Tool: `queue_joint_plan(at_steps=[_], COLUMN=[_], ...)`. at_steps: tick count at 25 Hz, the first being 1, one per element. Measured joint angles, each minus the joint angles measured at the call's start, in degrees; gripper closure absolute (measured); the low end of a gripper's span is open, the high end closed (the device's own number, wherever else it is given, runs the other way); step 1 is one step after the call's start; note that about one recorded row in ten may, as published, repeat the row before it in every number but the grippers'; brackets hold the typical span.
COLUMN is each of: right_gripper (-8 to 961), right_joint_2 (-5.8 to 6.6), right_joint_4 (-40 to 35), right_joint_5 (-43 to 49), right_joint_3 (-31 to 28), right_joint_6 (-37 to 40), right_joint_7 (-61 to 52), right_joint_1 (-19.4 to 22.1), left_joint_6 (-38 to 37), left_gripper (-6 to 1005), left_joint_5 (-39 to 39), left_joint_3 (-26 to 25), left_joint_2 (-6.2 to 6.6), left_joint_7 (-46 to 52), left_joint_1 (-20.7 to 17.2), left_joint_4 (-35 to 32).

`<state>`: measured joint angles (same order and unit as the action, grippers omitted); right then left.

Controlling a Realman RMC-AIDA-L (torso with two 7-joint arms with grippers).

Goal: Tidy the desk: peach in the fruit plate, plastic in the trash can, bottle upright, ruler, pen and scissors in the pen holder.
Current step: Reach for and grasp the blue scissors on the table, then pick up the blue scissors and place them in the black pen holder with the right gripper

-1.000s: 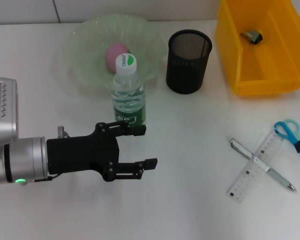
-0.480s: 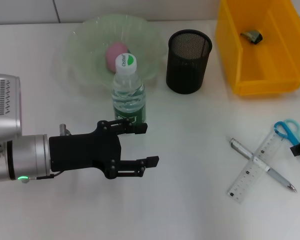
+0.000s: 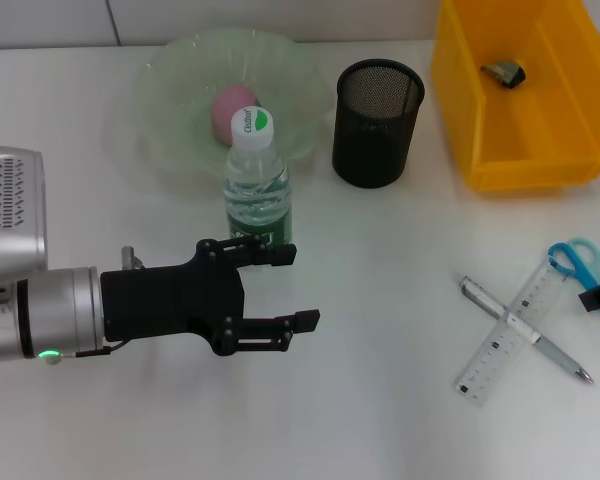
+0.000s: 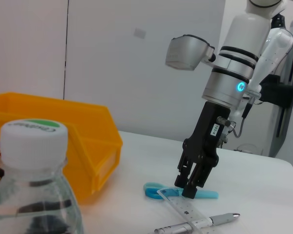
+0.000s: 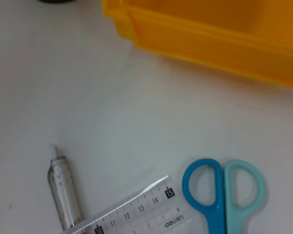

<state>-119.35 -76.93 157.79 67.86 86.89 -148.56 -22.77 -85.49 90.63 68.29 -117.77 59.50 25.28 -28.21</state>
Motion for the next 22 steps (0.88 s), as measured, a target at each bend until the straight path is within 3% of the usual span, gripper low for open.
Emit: queue_joint_plan(at_steps=[11,22], right_gripper=[647,728], right_joint_2=[-0.02,0.01], right_joint_4=[1.1,-1.9], right_joint_5=[0.3,0.5], right_joint_3=[2.2,0.2], right_joint_6=[-1.1,-0.4], right_joint_7=[0.2,0.9], right_joint_1=[-0.3,1.5], left_joint_6=[0.1,0.1], left_gripper=[197,197], left_joint_5=[0.0,-0.3], left_joint_3=[0.0,0.0], left_joint_2=[-0.09,-0.09], left_joint_7=[0.0,0.0], left_joint_1=[0.0,-0.4], left_joint_4=[0.0,0.0])
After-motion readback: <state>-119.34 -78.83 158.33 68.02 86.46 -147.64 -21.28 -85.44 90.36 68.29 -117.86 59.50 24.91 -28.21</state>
